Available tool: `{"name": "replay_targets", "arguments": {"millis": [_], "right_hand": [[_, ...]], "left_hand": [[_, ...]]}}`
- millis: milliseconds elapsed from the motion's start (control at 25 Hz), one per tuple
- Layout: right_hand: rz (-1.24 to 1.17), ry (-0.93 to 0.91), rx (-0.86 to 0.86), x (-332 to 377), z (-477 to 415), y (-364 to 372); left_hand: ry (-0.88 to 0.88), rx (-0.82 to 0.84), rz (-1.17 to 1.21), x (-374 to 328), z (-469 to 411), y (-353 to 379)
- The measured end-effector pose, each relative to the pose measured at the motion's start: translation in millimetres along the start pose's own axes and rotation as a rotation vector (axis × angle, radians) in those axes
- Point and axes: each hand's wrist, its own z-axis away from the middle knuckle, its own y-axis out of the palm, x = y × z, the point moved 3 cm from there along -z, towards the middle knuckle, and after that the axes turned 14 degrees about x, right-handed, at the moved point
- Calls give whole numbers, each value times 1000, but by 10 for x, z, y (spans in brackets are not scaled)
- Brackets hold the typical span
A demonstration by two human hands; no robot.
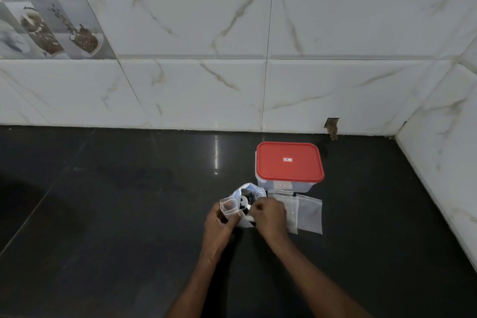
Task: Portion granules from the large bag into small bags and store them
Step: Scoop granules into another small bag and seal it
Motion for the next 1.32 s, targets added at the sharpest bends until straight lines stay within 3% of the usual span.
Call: {"name": "replay_targets", "arguments": {"millis": [160, 320, 440, 560, 680, 960, 1040, 1200, 1320], "right_hand": [[-495, 172, -27, -68, 44, -197], [-618, 119, -80, -26, 189, -447], [-414, -129, -142, 147, 333, -547], [200, -517, -319, 296, 520, -455], [673, -773, -273, 188, 623, -185], [749, -880, -317, 32, 676, -131], [602, -785, -304, 55, 623, -186], [-169, -391, -252, 44, 477, -328], [-383, -271, -192, 44, 488, -380]], "left_hand": [[-4, -28, -1, -20, -12, 8], [-23, -31, -46, -33, -26, 21], [-35, -35, -76, -80, -28, 44], [-19, -39, -98, -123, -33, 53], [-5, -41, -147, -144, -43, 46], [-6, -38, -231, -103, -93, 7], [-10, -37, -236, -102, -98, 6], [-24, -51, -251, -110, -106, -2], [-18, -37, -255, -100, -105, 4]]}}
